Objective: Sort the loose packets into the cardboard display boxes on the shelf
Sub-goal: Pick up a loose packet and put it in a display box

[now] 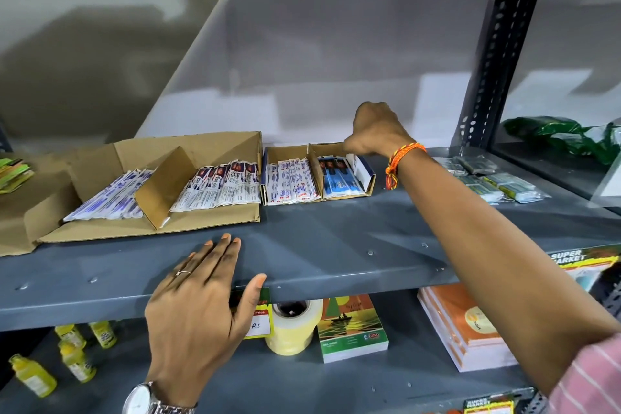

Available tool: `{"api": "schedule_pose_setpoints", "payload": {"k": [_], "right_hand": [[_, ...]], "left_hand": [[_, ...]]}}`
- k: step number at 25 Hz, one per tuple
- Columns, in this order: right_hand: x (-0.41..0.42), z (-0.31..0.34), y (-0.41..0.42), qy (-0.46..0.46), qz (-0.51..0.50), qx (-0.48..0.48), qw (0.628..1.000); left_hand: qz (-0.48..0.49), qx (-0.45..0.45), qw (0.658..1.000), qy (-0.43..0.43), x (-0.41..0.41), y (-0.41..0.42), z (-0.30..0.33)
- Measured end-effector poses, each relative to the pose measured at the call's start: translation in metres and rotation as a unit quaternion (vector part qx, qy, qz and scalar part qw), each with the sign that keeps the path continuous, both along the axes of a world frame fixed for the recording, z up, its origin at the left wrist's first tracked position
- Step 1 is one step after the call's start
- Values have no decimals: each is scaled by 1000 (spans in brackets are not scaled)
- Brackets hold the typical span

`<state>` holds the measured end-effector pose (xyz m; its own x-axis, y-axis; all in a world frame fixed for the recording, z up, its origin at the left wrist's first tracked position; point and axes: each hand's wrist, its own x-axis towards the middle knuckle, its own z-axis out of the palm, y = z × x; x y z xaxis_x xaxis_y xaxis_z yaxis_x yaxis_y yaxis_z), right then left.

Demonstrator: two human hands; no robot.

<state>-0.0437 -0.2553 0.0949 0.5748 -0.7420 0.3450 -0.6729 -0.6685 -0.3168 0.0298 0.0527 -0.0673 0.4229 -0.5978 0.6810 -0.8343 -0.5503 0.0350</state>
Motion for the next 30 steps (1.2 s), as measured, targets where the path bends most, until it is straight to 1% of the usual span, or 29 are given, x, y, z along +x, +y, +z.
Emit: {"api": "schedule_pose_setpoints", "payload": {"k": [3, 6, 7, 8, 10, 11, 12, 13, 14, 15, 18, 19, 22, 26, 27, 30], "right_hand": [[-3, 7, -2, -89, 45, 84, 991], [-3, 8, -7, -208, 111, 174, 956], [-4, 11, -7, -247, 133, 216, 935], [-5, 13, -5, -291, 154, 269, 905], [-8, 19, -1, -378, 200, 367, 826], [-10, 22, -1, -405, 223, 384, 799], [-11, 24, 1, -420, 242, 385, 785], [-12, 25, 0, -425, 252, 381, 782], [-12, 26, 1, -423, 253, 376, 785], [-12, 27, 0, -414, 240, 363, 799], [-6, 25, -7, -338, 167, 268, 887], [-1, 21, -13, -313, 145, 245, 906], [13, 4, -26, -278, 110, 206, 932], [21, -11, -35, -163, 112, 168, 966], [24, -12, -37, -132, 105, 151, 974], [31, -17, -38, -57, 61, 59, 995]], "left_hand": [[-1, 2, 1000, 0, 1, 0, 0], [-2, 4, 1000, 2, 1, 1, 1], [-2, 5, 1000, 3, 1, 1, 1], [-2, 6, 1000, 3, 1, 1, 1], [-3, 8, 1000, 2, 1, 1, 1], [-3, 8, 1000, 2, 1, 1, 1], [-4, 8, 1000, 1, 1, 1, 1], [-3, 7, 1000, 0, 1, 1, 2], [-2, 7, 1000, -1, 1, 1, 2], [-1, 7, 1000, -2, 1, 1, 2], [-2, 2, 1000, -6, 1, 0, 1], [-2, 1, 1000, -7, 1, 0, 0], [-5, -1, 1000, -10, 2, 1, 0], [-4, 0, 1000, -13, 3, 0, -1], [-4, -2, 1000, -14, 4, 0, -1], [-6, 2, 1000, -14, 4, 0, -2]]}}
